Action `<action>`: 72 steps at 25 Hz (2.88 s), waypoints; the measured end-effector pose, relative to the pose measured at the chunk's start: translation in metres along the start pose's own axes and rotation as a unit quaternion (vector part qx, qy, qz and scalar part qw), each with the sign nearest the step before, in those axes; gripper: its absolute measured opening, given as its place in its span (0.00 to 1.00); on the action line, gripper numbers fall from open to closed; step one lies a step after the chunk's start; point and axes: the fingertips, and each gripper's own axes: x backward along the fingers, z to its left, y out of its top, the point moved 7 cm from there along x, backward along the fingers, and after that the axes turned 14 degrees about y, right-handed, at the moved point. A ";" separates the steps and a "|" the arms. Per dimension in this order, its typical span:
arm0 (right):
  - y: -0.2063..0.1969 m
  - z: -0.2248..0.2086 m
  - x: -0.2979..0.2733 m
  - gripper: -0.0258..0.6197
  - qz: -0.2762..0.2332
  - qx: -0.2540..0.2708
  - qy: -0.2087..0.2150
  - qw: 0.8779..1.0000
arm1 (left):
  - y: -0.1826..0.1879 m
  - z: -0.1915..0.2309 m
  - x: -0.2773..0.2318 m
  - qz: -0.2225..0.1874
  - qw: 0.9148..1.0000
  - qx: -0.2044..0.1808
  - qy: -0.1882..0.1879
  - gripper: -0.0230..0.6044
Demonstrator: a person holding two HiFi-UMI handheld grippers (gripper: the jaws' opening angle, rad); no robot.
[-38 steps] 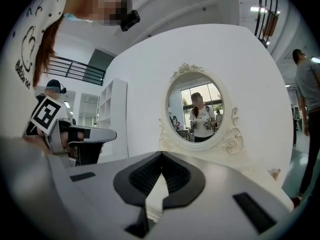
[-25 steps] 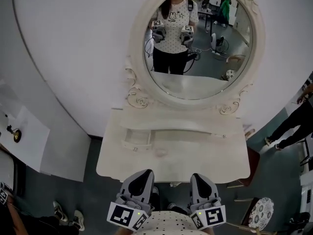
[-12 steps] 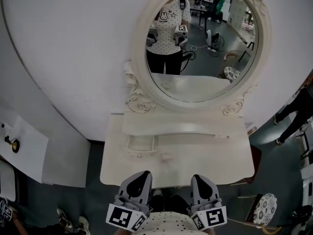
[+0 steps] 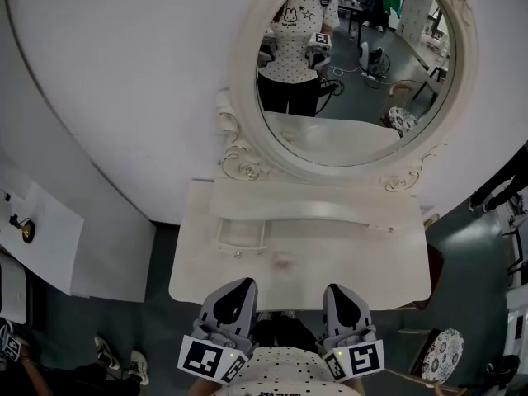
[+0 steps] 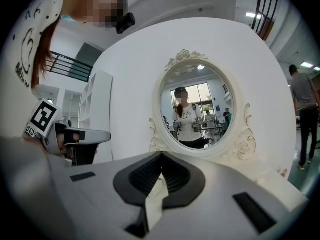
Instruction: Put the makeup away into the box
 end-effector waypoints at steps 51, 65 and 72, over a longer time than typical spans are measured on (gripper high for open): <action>-0.148 -0.068 -0.164 0.31 0.308 0.099 0.302 0.897 | -0.009 0.008 -0.054 0.036 0.994 0.012 0.099 0.04; -0.217 -0.069 -0.187 0.34 0.399 0.201 0.351 0.823 | -0.014 0.014 -0.074 0.058 0.992 0.019 0.110 0.04; -0.219 -0.067 -0.187 0.25 0.404 0.218 0.347 0.818 | -0.013 0.015 -0.074 0.057 0.992 0.020 0.110 0.04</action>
